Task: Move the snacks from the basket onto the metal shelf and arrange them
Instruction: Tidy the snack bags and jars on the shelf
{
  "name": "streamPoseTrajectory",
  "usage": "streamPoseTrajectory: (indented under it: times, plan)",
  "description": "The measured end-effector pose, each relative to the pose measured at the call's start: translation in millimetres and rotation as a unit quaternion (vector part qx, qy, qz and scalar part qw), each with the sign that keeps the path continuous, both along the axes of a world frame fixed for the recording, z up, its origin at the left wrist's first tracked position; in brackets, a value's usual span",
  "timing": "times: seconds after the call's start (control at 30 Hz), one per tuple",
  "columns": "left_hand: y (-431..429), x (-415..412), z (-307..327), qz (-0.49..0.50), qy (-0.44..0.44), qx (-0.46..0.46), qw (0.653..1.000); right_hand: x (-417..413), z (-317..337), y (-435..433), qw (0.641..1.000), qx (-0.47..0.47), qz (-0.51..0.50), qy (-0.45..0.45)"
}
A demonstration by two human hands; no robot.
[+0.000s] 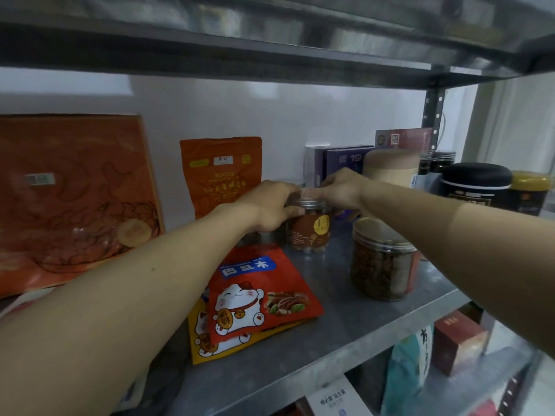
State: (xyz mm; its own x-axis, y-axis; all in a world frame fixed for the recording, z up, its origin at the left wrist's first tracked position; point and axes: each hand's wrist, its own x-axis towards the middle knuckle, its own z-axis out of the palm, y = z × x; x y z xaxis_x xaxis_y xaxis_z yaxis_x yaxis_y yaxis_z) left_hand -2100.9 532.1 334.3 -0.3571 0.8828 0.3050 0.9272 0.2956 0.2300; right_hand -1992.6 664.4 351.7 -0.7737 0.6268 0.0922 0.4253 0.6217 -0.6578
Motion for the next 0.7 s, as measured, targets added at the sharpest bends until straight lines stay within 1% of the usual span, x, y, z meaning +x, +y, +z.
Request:
streamPoseTrajectory:
  times: [0.13,0.23,0.33,0.43,0.53,0.63,0.7]
  plan:
    - [-5,14,0,0.01,0.054,0.033,0.998,24,7,-4,0.998,0.057,0.016,0.021]
    - [-11,32,1,-0.006,0.075,0.061,0.995,46,11,-4,0.995,0.096,0.032,0.014]
    - [-13,55,3,-0.021,0.063,0.079,0.995,70,12,-2,0.995,0.087,0.048,0.017]
    - [-11,86,4,-0.033,0.013,0.106,0.994,95,7,3,0.995,0.08,0.056,0.015]
    - [-3,113,-3,-0.031,-0.036,0.125,0.991,116,-2,12,0.997,0.048,0.056,0.02]
    - [6,134,-16,-0.024,-0.063,0.119,0.991,130,-11,21,0.996,-0.031,0.067,0.042]
    - [9,144,-24,-0.008,-0.076,0.132,0.988,137,-19,24,0.992,-0.085,0.079,0.041]
